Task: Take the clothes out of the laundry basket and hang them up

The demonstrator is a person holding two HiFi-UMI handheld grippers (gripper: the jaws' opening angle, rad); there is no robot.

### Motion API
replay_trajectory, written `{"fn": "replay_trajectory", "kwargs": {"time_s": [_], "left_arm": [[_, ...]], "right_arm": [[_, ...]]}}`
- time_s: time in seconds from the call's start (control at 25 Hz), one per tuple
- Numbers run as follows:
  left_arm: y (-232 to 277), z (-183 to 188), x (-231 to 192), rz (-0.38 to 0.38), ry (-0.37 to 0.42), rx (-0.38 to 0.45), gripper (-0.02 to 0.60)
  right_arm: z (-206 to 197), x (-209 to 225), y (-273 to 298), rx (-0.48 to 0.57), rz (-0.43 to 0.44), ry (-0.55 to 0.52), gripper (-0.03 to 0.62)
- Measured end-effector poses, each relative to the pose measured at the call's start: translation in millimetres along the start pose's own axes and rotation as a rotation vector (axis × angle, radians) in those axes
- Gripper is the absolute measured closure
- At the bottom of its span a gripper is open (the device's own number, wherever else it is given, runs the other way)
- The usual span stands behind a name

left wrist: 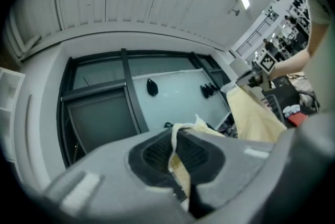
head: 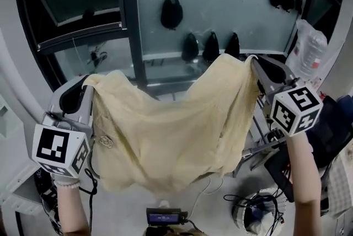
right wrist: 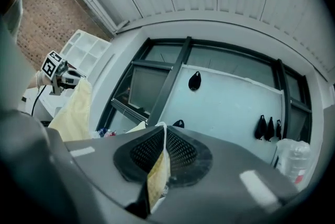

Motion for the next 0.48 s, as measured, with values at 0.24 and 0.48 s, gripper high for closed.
{"fn": "replay_trajectory", "kwargs": {"time_s": [0.24,0.48], "left_arm": [[75.0,-58.1,-71.9,0.025,-0.036,-0.104,0.581],[149.1,-116.7,-123.8,0.041,-0.097,-0.208,0.581]], "right_arm": [[-49.1,-8.4,113.1,-0.118,0.035,0.004,0.579],[-100.7,-12.6,210.8,-0.231,0.06,-0.004,0.579]]}}
Point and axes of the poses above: the fingertips, and each gripper's own axes: y forward along the fingers, x to its right, z out of its top, the point moved 8 cm from there along -y, backward along the fingers, and after that the axes turned 14 degrees about -y, right-handed, at the moved point
